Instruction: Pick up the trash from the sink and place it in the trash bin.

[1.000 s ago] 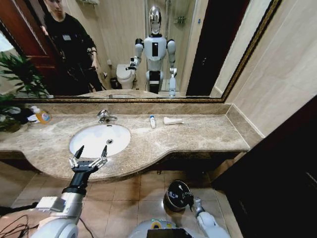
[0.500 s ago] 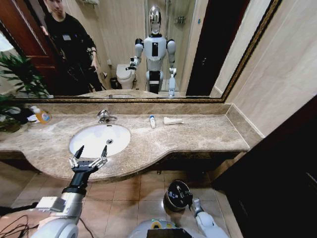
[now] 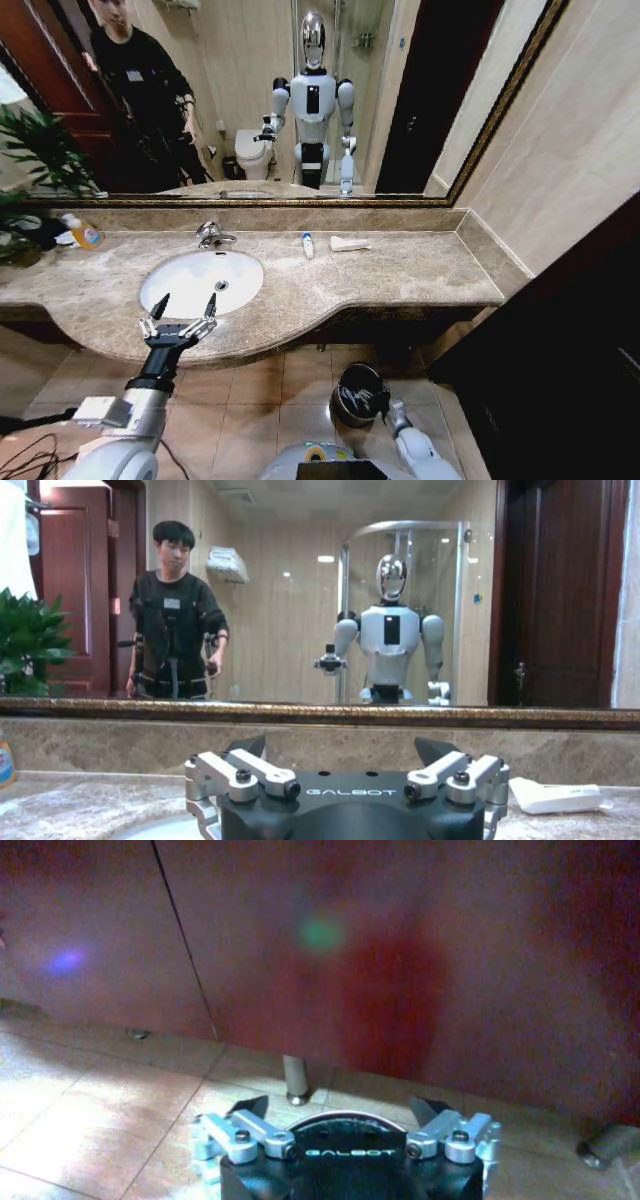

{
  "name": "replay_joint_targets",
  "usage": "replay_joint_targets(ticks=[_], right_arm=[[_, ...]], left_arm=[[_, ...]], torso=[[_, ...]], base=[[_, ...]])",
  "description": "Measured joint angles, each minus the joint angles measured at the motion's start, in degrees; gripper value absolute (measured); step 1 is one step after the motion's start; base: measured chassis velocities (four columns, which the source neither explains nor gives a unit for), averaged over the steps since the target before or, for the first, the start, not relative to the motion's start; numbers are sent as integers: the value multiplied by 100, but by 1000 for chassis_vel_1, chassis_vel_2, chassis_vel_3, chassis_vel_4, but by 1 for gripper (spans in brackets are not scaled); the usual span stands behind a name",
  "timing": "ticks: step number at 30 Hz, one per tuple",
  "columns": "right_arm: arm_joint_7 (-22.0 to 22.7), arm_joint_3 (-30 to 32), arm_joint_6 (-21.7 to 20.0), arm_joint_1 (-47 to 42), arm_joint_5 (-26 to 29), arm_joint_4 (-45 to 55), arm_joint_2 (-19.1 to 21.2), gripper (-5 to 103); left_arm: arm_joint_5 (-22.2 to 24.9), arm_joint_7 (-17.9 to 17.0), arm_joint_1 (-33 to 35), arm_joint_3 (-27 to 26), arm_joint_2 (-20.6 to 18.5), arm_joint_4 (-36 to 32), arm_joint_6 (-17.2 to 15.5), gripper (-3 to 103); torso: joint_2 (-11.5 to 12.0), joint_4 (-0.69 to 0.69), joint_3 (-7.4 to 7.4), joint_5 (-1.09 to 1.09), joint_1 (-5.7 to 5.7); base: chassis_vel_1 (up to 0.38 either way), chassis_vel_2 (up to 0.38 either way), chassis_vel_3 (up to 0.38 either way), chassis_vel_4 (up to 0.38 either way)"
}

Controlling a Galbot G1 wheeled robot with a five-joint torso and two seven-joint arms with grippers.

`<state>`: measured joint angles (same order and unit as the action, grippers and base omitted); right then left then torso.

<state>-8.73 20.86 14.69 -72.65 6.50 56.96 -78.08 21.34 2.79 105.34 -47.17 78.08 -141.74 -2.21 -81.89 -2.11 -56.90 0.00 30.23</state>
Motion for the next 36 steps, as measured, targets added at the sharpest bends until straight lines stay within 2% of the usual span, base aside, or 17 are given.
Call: replay_joint_targets(ticks=[5, 14, 21, 26, 29, 30, 33, 36], right_arm=[[0, -2, -16, -40, -7, 68, -14, 100], [0, -5, -49, -107, -13, 166, -7, 100], [-49, 2, -177, -402, 117, 735, 158, 100], [-59, 118, -166, -889, 357, 1685, 388, 100], [-133, 404, -399, -1525, 735, 2937, 598, 100], [-133, 404, -399, -1525, 735, 2937, 598, 100], [-432, 853, -699, -2169, 1005, 4177, 777, 100], [-548, 1091, -890, -2346, 1168, 4983, 890, 100]], left_arm=[[0, 0, 0, 0, 0, 0, 0, 100], [0, 0, 0, 0, 0, 0, 0, 100], [0, 0, 0, 0, 0, 0, 0, 100], [0, 0, 0, 0, 0, 0, 0, 100], [0, 0, 0, 0, 0, 0, 0, 100], [0, 0, 0, 0, 0, 0, 0, 100], [0, -1, 0, -1, 0, 0, 0, 100], [0, 0, 0, 0, 0, 0, 0, 100]], torso=[[0, 0, 0, 0, 0], [0, 0, 0, 0, 0], [0, 1, 0, 1, 0], [0, 0, 0, 0, 0], [0, 0, 0, 1, 0], [0, 0, 0, 1, 0], [0, 1, 0, -1, -1], [0, 2, 0, -1, -1]], base=[[0, 0, 0, 0], [0, 0, 0, 0], [0, 0, 0, 0], [0, 0, 0, 0], [0, 0, 0, 0], [0, 0, 0, 0], [0, 0, 0, 0], [0, 0, 0, 0]])
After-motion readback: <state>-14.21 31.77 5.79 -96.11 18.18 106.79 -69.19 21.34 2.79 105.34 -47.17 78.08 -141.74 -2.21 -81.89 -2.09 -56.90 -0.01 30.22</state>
